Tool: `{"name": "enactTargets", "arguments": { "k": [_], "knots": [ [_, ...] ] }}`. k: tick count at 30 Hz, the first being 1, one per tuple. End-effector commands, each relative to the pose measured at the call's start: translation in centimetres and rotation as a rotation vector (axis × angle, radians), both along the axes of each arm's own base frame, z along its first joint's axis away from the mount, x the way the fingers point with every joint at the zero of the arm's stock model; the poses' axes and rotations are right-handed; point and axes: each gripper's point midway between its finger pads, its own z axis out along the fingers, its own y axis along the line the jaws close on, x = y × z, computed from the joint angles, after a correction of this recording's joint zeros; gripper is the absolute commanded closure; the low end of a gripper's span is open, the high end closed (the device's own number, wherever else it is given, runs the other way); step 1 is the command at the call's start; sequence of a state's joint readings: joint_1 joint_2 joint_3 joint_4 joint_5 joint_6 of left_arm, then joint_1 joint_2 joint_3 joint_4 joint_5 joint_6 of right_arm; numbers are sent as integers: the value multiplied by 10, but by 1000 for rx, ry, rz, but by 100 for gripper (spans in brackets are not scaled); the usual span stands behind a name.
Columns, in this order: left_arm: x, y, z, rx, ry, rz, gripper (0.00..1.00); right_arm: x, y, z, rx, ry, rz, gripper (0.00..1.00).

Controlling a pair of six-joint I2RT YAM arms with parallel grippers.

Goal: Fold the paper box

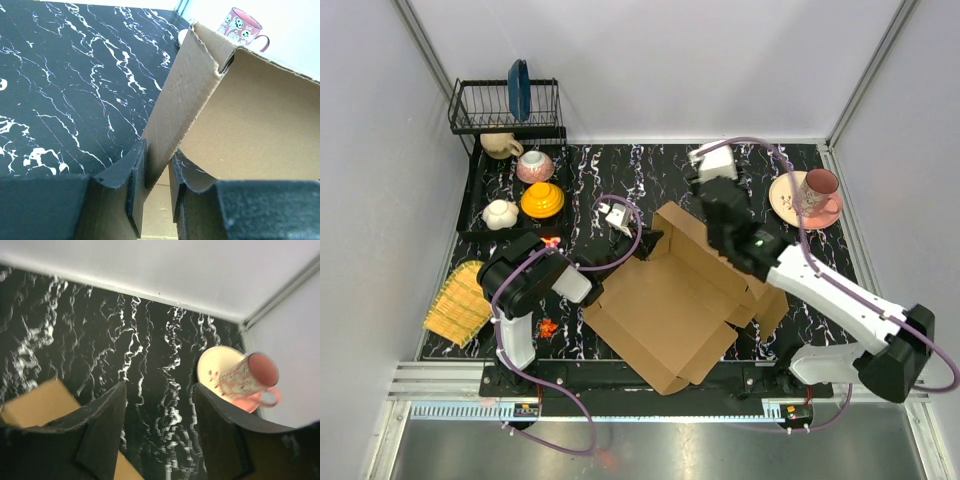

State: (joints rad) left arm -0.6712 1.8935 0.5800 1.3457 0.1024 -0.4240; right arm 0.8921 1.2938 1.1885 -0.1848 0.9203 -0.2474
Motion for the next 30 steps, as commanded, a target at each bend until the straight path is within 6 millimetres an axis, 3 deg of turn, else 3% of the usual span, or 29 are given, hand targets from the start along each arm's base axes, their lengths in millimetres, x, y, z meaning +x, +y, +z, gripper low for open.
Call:
{"name": "enactTargets", "arguments": {
  "k": [1, 3, 8, 14, 18, 22, 30],
  "knots": [
    [0, 9, 73, -192, -232, 53, 75, 16, -13, -13, 447, 73, -2, 45],
    [0, 11, 73, -183, -238, 82, 74, 22, -1, -24, 469, 101, 41, 56],
    [-2, 15, 69, -147, -253, 147, 67, 37, 25, -50, 434, 150, 114, 51],
    [-2, 21, 62, -109, -251, 222, 64, 42, 45, -82, 423, 220, 162, 49],
    [-1, 24, 61, -98, -254, 257, 62, 36, 51, -93, 453, 240, 202, 49],
    [1, 23, 65, -104, -263, 268, 53, 34, 53, -111, 412, 290, 206, 50],
    [9, 17, 92, -110, -349, 271, 39, 28, 51, -130, 371, 332, 218, 50]
  ]
}}
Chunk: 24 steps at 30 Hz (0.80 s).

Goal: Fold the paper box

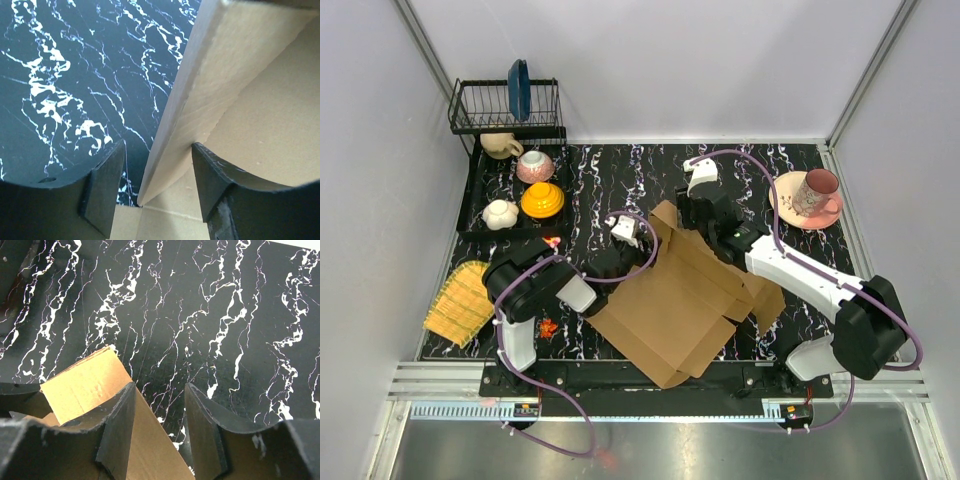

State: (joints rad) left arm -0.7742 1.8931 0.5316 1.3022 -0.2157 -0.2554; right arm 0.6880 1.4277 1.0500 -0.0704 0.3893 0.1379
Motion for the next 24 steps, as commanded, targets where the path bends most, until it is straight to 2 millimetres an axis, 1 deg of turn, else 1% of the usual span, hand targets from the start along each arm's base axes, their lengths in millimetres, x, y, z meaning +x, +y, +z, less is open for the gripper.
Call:
{"name": "enactTargets", "arguments": {
  "k": [1, 5, 7, 8, 10, 14, 15, 18, 19, 22, 24],
  "knots": [
    [13, -3, 126, -272, -355, 26, 38, -8, 8, -18, -22, 43, 54, 50],
    [18, -4, 133, -284, -371, 3, 34, -9, 9, -22, -24, 53, 64, 50],
    [22, -4, 137, -289, -382, -7, 34, -9, 8, -21, -22, 53, 64, 50],
    [21, -6, 138, -289, -385, -29, 34, -10, 9, -20, -21, 54, 71, 50],
    [24, -6, 141, -289, -395, -35, 37, -10, 10, -19, -16, 54, 75, 50],
    [23, -17, 137, -276, -400, -91, 45, -12, 15, -20, -4, 67, 96, 51],
    [24, -18, 137, -276, -403, -96, 51, -13, 16, -21, 0, 72, 100, 51],
    [26, -23, 136, -268, -410, -113, 59, -14, 18, -22, 4, 79, 110, 52],
    [27, -24, 136, -262, -418, -112, 67, -14, 18, -24, 0, 82, 111, 51],
    [28, -23, 133, -245, -422, -103, 84, -14, 20, -26, 0, 90, 119, 52],
    [28, -22, 131, -235, -423, -102, 89, -14, 21, -27, -2, 91, 122, 52]
  ]
}}
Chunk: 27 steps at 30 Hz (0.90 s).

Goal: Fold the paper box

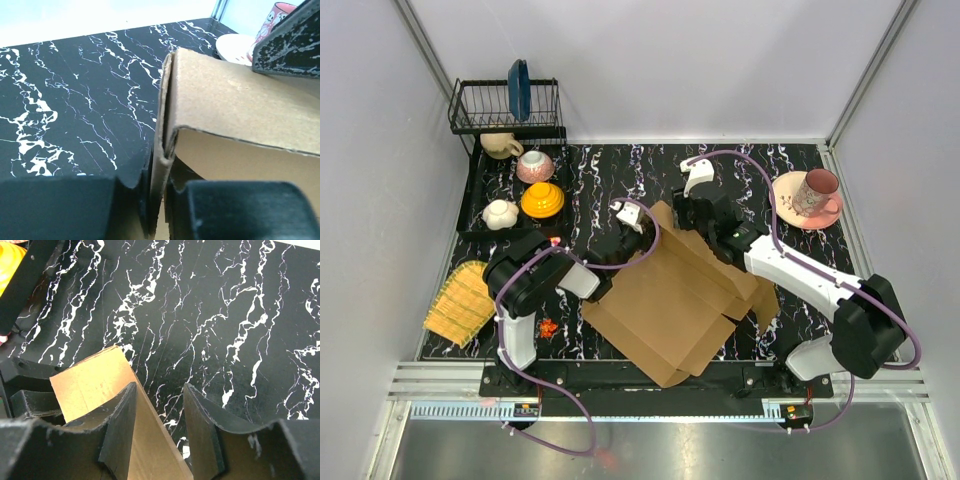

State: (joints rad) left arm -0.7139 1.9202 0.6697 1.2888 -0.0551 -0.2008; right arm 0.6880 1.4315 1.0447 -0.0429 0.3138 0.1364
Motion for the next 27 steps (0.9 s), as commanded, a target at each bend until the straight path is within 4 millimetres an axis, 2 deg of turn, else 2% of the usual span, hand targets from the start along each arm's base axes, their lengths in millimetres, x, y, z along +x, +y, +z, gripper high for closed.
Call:
{"name": "enactTargets", "arguments": {
  "k": [1, 4, 13, 20, 21, 22, 25, 27],
  "knots": [
    [-1, 1, 93, -219, -309, -9, 93, -11, 8, -27, -40, 85, 58, 52],
    [-3, 4, 90, -193, -315, 10, 100, -10, 8, -25, -39, 82, 58, 52],
    [-8, 17, 81, -59, -321, 170, 100, -6, 12, -12, -24, 66, 58, 52],
    [-7, 45, 70, -64, -240, 386, 100, -4, 17, -14, -33, 78, 80, 52],
    [-7, 45, 70, -62, -239, 392, 98, -5, 18, -14, -30, 80, 83, 52],
    [-7, 45, 71, -64, -236, 395, 80, -5, 18, -15, -28, 81, 84, 51],
    [-9, 48, 71, -63, -228, 399, 50, -5, 19, -16, -28, 83, 86, 51],
    [-11, 48, 74, -66, -232, 389, 44, -5, 19, -14, -23, 78, 84, 51]
  ]
}}
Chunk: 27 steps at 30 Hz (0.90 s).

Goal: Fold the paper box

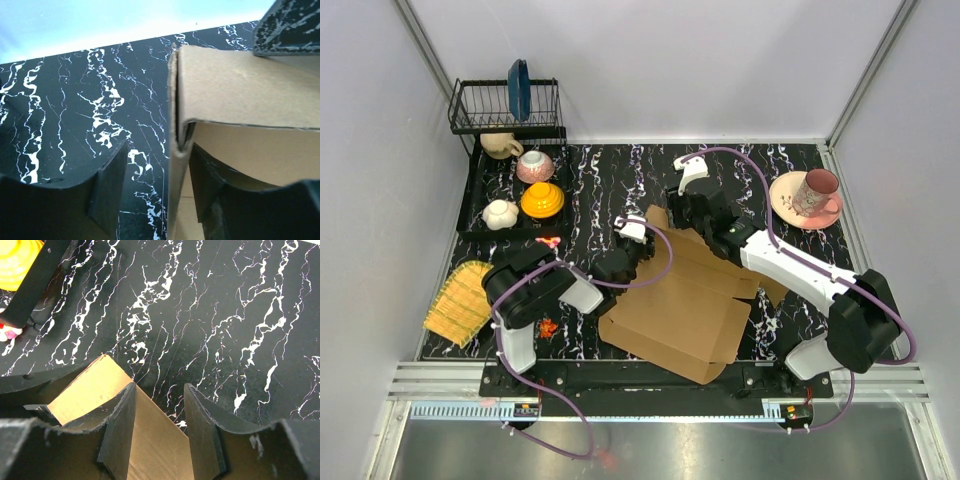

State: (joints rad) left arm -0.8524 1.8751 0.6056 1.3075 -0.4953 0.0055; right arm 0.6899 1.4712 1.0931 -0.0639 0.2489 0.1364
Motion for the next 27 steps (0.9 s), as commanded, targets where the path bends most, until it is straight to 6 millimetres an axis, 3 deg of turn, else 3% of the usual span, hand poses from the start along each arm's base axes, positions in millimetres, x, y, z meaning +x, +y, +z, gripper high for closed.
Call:
{"name": "enactTargets", "arguments": {
  "k": [1, 12, 13, 14, 15, 17, 21, 27],
  "knots": [
    [-2, 14, 75, -210, -186, 47, 42, -6, 2, -14, -39, 50, 25, 51],
    [-7, -1, 63, -105, -108, -42, 41, -7, 4, -10, -25, 45, 31, 50],
    [-7, 0, 50, -61, -55, -36, 41, -6, 3, -9, -26, 44, 31, 50],
    [-8, -1, 57, -107, -32, -36, 41, -7, 4, -9, -24, 43, 33, 50],
    [-10, -1, 43, -73, 24, -40, 40, -6, 3, -9, -25, 42, 31, 50],
    [-9, -3, 43, -88, 66, -36, 40, -6, 5, -9, -24, 41, 36, 50],
    [-10, -11, 20, -50, 183, -48, 40, -6, 6, -9, -17, 42, 36, 50],
    [-15, -12, -3, -96, 236, -51, 43, -7, 6, -10, -14, 42, 38, 50]
  ]
}}
